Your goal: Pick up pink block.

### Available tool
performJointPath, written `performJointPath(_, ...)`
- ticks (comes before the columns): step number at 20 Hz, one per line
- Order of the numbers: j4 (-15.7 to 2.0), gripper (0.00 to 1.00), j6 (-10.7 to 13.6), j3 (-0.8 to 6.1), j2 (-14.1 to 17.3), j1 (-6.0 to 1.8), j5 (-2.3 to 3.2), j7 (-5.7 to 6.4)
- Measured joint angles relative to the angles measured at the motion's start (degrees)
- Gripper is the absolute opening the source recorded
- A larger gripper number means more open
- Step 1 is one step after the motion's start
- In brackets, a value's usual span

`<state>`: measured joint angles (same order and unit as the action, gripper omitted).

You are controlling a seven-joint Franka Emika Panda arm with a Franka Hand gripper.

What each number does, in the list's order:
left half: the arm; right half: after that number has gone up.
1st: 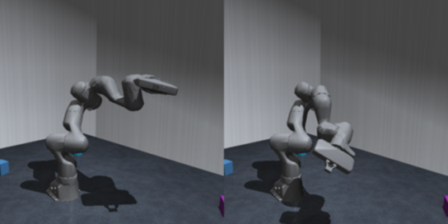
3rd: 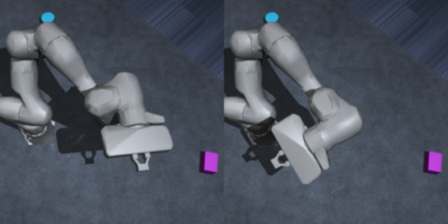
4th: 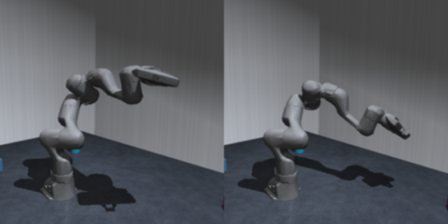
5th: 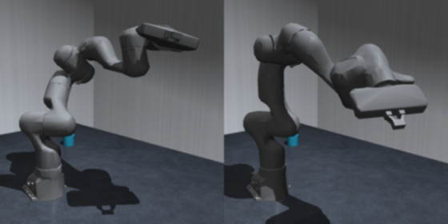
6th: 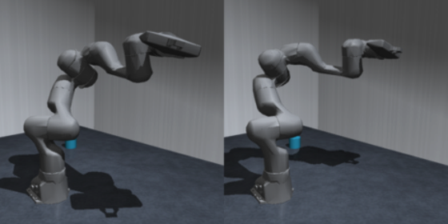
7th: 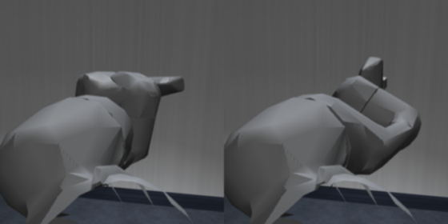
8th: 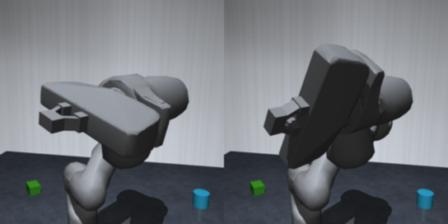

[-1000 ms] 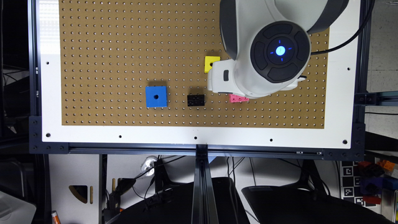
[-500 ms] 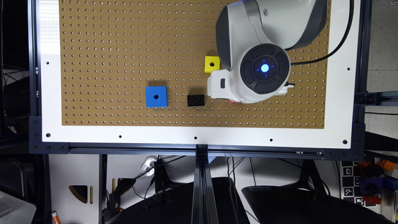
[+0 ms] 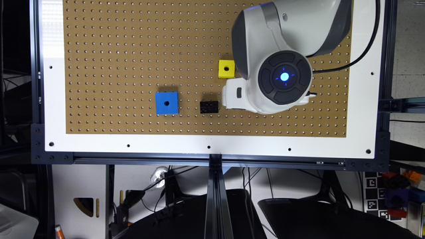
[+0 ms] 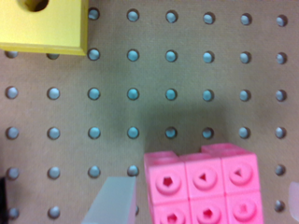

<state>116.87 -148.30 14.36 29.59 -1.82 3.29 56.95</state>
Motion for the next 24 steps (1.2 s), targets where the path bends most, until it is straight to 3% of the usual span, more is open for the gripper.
performJointPath(2,-1.33,1.00,-1.57,-0.14,2.90,-0.01,1.16,0.46)
performJointPath(3,-2.38,0.00,-0.84,-0.10,3.32,0.03,1.67,0.94)
performJointPath(20,-2.37,0.00,-0.09,-0.38,3.09,0.01,1.74,0.94)
performJointPath(24,-2.39,0.00,3.72,-0.31,-0.58,0.00,1.74,1.18)
